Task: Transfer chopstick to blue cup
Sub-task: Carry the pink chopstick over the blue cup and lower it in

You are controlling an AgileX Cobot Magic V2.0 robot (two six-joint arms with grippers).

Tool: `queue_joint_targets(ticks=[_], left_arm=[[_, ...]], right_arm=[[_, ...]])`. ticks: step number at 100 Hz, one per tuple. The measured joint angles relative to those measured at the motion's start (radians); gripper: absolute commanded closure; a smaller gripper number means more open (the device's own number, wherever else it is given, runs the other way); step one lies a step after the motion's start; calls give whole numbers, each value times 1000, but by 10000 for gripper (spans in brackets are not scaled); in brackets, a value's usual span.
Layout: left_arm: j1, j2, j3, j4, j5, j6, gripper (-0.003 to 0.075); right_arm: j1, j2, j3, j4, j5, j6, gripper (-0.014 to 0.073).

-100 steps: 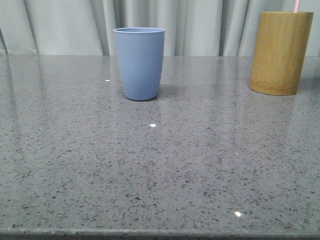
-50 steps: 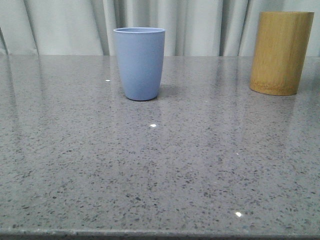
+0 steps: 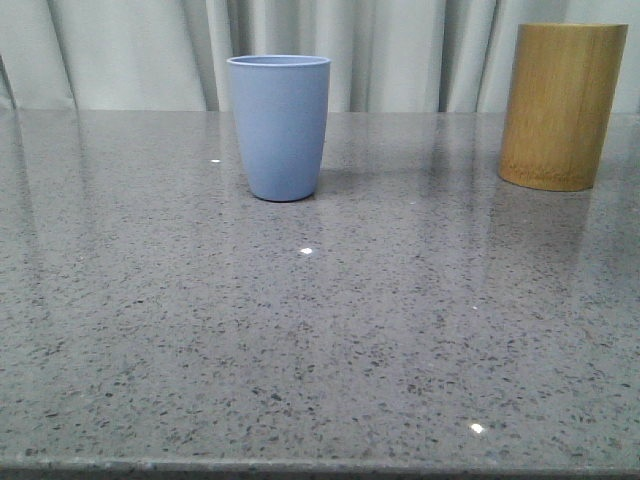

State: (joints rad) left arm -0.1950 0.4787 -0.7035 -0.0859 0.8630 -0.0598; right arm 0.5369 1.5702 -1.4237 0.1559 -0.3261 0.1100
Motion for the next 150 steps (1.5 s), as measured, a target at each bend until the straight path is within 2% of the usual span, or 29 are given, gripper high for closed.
queue_joint_targets(ticks=[46, 112, 125, 142, 150], left_arm=[[0, 0, 0, 0, 0, 0, 408], [0, 0, 0, 0, 0, 0, 408], [0, 0, 0, 0, 0, 0, 408], [0, 0, 0, 0, 0, 0, 408], [0, 0, 0, 0, 0, 0, 409]], right_arm=[[44, 131, 0, 0, -22, 2, 662], [46, 164, 0, 0, 119, 6, 655], [46, 164, 0, 0, 127, 6, 565], [46, 164, 0, 0, 131, 6, 342], [46, 164, 0, 0, 131, 6, 270]])
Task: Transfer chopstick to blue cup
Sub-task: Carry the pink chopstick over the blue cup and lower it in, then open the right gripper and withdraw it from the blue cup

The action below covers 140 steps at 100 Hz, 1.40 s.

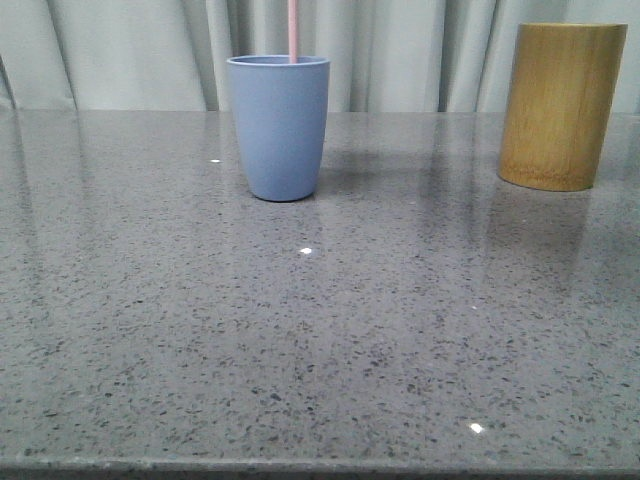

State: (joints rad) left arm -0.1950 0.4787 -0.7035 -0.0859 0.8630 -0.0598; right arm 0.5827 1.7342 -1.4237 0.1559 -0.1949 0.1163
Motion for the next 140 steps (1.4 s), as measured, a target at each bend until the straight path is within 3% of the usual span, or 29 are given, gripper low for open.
queue_joint_targets(ticks=[31, 54, 68, 87, 108, 140], left_arm=[[0, 0, 0, 0, 0, 0, 408], [0, 0, 0, 0, 0, 0, 408], [0, 0, 0, 0, 0, 0, 408], [0, 0, 0, 0, 0, 0, 408], [0, 0, 0, 0, 0, 0, 408], [0, 0, 0, 0, 0, 0, 408]], right_arm=[[0, 0, 0, 0, 6, 0, 237], [-11, -97, 0, 0, 127, -28, 237], [-66, -193, 0, 0, 233, -84, 237], [-216, -307, 14, -3, 454, -103, 237], [-352, -469, 174, -78, 532, -103, 237], [-404, -829, 502, -141, 609, -105, 237]])
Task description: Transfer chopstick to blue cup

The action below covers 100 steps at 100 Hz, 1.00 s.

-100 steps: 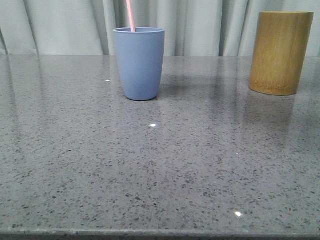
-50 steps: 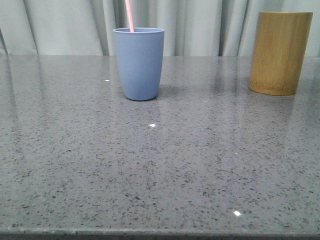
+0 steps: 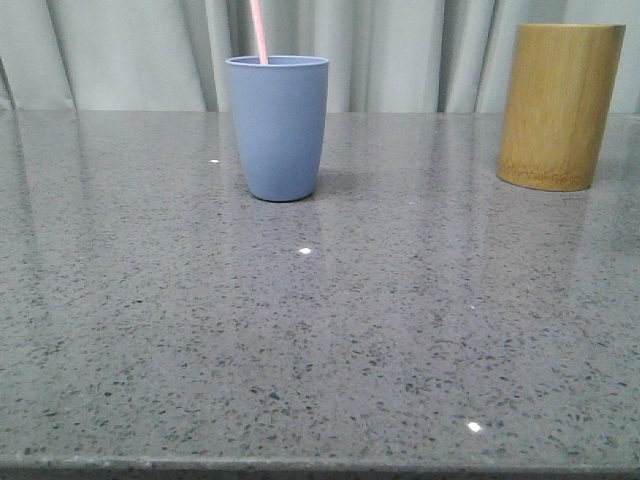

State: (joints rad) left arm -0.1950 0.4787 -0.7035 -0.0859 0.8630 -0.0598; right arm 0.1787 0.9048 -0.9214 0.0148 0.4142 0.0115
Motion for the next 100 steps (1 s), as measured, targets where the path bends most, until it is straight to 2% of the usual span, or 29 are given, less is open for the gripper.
queue_joint_targets(ticks=[23, 42, 70, 77, 87, 100], left_arm=[[0, 0, 0, 0, 0, 0, 409], [0, 0, 0, 0, 0, 0, 408], [0, 0, 0, 0, 0, 0, 409], [0, 0, 0, 0, 0, 0, 409], [0, 0, 0, 0, 0, 0, 430], [0, 0, 0, 0, 0, 0, 568]], right_arm=[[-2, -254, 159, 0, 182, 0, 239], [-2, -437, 225, 0, 305, 0, 239], [-2, -566, 274, 0, 329, -2, 263], [-2, -567, 274, 0, 329, -2, 300], [-2, -567, 274, 0, 329, -2, 404], [-2, -567, 274, 0, 329, -2, 571]])
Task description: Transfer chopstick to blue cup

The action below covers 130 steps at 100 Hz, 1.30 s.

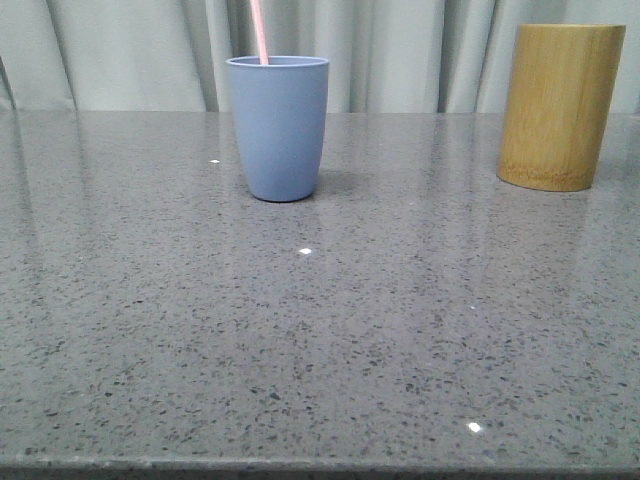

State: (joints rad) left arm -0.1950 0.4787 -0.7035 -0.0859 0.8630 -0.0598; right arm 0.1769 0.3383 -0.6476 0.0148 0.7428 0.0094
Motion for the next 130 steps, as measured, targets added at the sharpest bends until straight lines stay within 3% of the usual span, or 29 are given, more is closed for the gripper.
queue_joint_targets(ticks=[8, 13, 108, 118, 130], left_arm=[[0, 0, 0, 0, 0, 0, 675], [0, 0, 0, 0, 0, 0, 742], [0, 0, 0, 3, -3, 0, 739], [0, -10, 14, 34, -57, 6, 739], [0, -51, 81, 61, -225, 15, 739]], right_arm=[[0, 0, 0, 0, 0, 0, 669], [0, 0, 0, 0, 0, 0, 658], [0, 0, 0, -1, 0, 0, 661], [0, 0, 0, -1, 0, 0, 661], [0, 0, 0, -1, 0, 0, 661]])
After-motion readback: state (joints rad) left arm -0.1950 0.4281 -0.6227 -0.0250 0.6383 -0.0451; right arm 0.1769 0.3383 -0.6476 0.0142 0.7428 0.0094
